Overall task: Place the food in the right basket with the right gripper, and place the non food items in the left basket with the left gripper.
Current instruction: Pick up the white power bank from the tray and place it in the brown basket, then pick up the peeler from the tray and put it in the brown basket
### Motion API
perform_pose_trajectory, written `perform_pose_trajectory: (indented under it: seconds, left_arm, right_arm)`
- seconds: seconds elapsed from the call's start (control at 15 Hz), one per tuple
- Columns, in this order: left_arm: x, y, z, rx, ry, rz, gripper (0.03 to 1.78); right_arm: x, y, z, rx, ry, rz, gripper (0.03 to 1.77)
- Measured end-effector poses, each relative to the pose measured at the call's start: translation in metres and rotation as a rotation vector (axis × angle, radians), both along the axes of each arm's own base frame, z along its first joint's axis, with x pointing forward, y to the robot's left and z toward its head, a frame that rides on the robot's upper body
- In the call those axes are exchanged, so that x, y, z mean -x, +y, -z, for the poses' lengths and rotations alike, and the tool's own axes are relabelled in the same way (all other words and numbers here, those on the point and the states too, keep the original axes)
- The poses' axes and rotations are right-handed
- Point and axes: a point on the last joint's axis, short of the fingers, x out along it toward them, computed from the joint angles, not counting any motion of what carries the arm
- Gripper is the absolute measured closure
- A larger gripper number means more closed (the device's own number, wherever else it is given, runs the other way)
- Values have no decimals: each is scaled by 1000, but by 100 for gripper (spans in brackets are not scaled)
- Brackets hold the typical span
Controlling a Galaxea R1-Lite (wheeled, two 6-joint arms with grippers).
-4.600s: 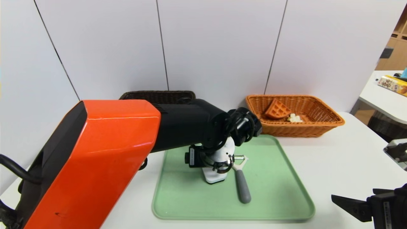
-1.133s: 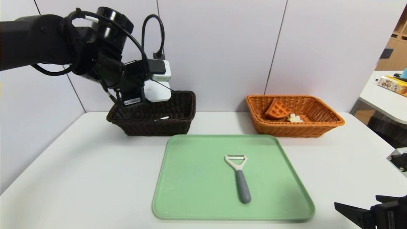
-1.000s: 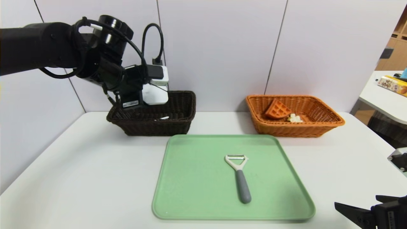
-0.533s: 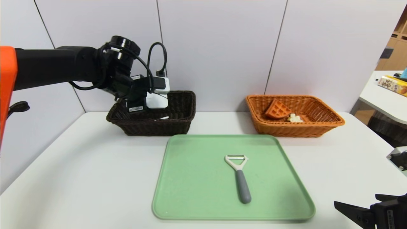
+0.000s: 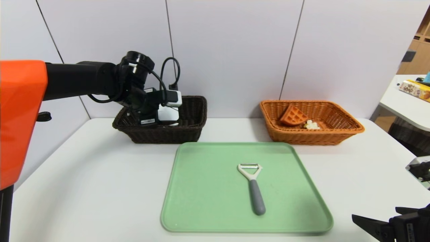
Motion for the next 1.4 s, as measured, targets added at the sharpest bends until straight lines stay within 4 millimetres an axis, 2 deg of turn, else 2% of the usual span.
perform_pose_trajectory:
  seconds: [0.33,0.87,1.13,1.4]
  left_arm:
    - [-5,3,-3,18,-46,-12,43]
    - [0,4,-26,44,-132,-11,23]
    - [20,-6,-54,156,-172,-34,18]
    - [50,-33,-91,434,-192,-75,15]
  right_arm:
    - [0,0,2,4,7,-3,10]
    - [1,1,2,4,6,-7,10]
    - [1,1,1,3,4,-7,10]
    - [0,2,0,2,-1,-15,10]
